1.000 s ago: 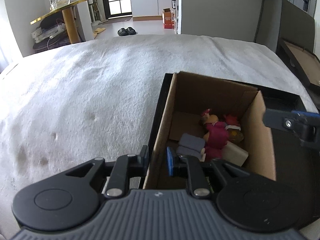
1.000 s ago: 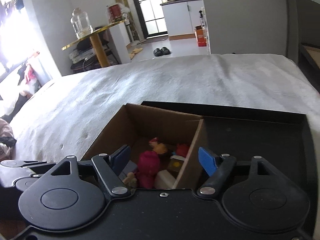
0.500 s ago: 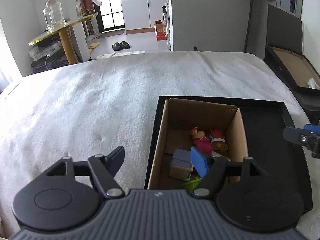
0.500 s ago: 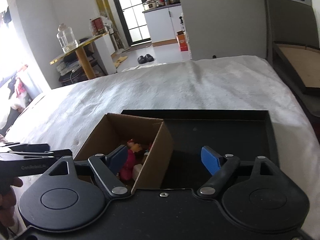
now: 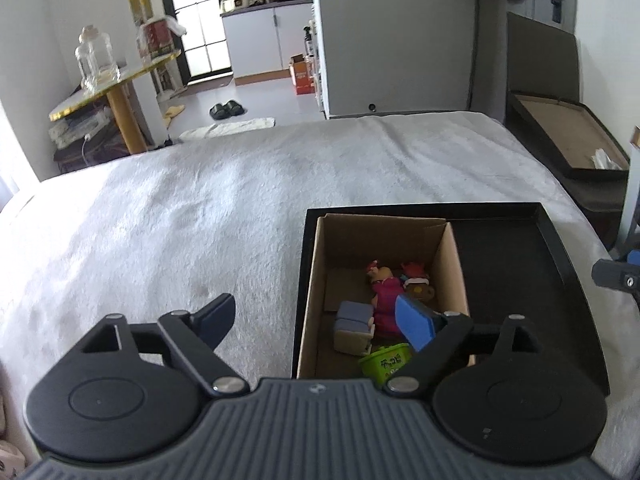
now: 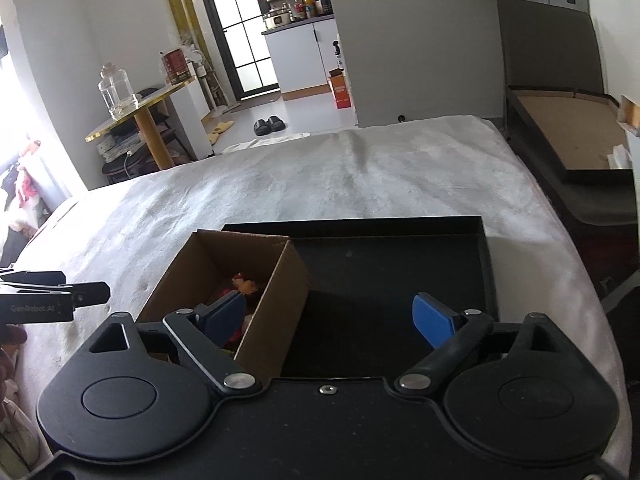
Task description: Organize rigid objects
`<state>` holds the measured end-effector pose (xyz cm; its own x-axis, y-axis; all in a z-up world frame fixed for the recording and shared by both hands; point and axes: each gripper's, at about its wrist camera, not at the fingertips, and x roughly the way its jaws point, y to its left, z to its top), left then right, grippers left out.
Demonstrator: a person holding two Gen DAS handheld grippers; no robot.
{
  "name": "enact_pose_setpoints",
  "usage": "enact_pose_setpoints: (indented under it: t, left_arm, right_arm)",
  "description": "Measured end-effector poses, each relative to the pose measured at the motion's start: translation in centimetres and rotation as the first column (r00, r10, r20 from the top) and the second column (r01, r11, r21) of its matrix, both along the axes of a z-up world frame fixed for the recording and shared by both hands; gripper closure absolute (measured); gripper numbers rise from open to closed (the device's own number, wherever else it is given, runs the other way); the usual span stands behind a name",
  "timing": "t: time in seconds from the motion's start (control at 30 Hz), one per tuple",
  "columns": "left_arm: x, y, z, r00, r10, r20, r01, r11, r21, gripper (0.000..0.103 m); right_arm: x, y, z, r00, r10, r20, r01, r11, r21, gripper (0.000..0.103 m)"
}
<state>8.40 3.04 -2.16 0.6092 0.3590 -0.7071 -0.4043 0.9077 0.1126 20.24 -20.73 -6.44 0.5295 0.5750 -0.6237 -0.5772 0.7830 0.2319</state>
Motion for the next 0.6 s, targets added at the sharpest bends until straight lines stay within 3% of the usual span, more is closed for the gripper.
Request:
enact_pose_setpoints:
  t: [0.6]
  left_arm:
    - [-4.5, -2.1, 3.7, 0.994, -0.087, 0.068, 0.090, 0.995, -0.044, 0.012]
  right_arm:
    - [-2.7, -4.6, 2.9, 0.999, -0.008, 0.031, 0.006, 0.998, 0.055, 0.000]
